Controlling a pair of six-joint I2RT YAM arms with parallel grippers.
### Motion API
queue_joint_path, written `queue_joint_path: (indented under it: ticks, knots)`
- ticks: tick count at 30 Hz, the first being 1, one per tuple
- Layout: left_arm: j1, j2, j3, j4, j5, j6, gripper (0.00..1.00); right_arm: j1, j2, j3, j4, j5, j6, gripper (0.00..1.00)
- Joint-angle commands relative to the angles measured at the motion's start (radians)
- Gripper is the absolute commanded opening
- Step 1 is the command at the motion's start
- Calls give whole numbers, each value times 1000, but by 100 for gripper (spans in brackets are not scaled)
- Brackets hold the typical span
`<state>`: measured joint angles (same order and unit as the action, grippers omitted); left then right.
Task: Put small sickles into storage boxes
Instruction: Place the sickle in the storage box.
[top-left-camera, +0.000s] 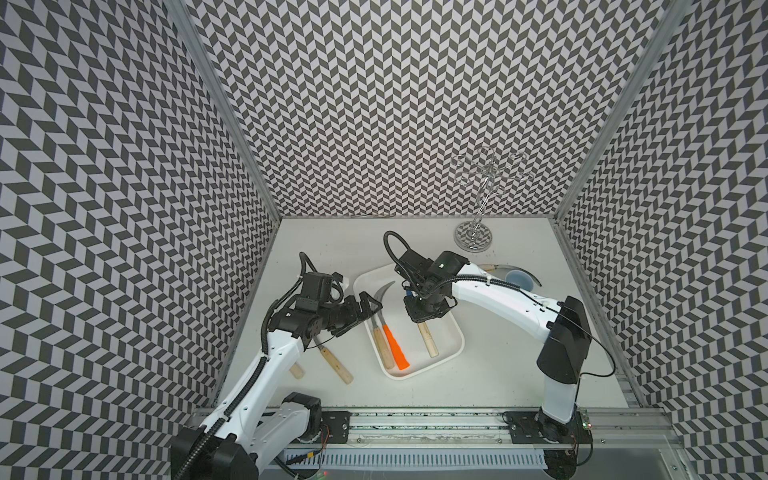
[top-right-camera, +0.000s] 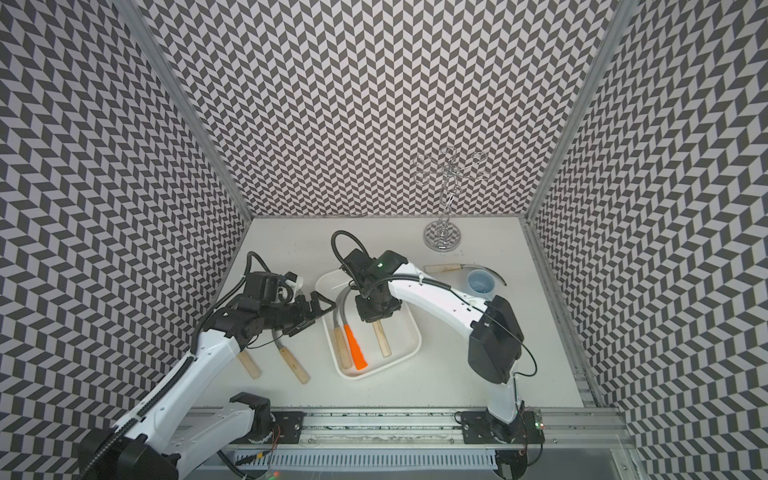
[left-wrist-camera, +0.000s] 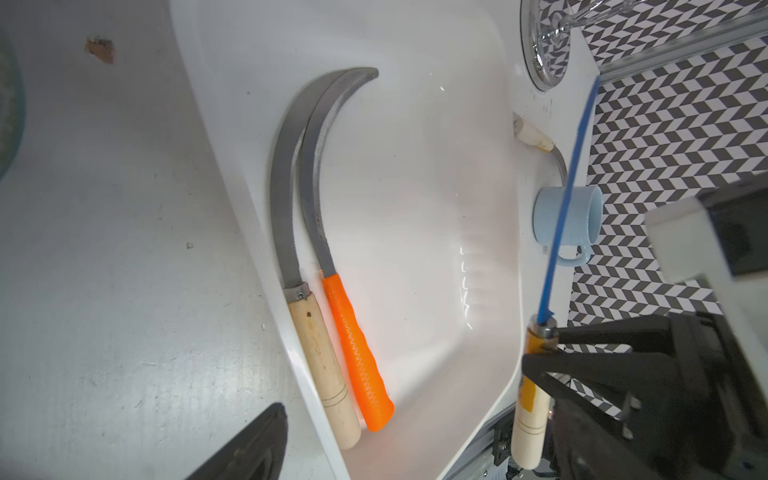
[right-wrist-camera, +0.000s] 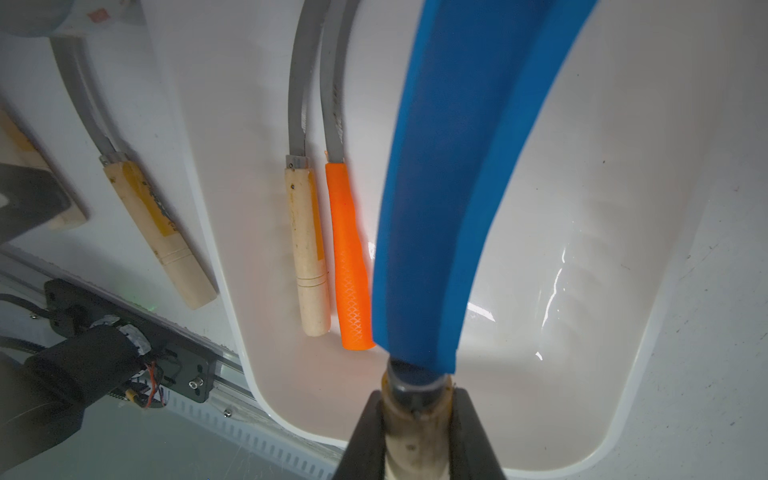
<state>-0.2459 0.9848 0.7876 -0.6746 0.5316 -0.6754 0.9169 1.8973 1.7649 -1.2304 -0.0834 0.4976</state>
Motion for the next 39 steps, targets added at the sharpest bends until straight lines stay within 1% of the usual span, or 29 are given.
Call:
queue_joint_path:
  ticks: [1,5,8,11,13,16,22,26,35,39]
  knots:
    - [-8,-37,40,-89,-17,-6,100,13,9,29,26,-5,-4,4]
    - [-5,-81,46,-114,7,-44,100,21,17,42,27,-6,-10,4]
    - [11,-91,64,-141,17,-56,100,24,8,10,55,-1,-24,4]
    - [27,-75,96,-170,31,-45,100,26,9,-10,70,23,-51,4]
    - [44,-53,134,-184,21,-32,100,28,15,-10,71,43,-74,4]
    - [66,-17,175,-192,21,-23,100,28,36,11,60,48,-105,4]
    - [106,4,163,-167,15,1,100,28,58,-7,82,42,-151,5]
    - [125,-10,156,-170,30,0,100,28,69,-26,104,18,-152,5]
    - [127,-21,160,-195,26,23,100,26,110,-28,126,-28,-124,5]
    - [123,-1,243,-240,-36,70,100,26,125,-25,127,-22,-118,5]
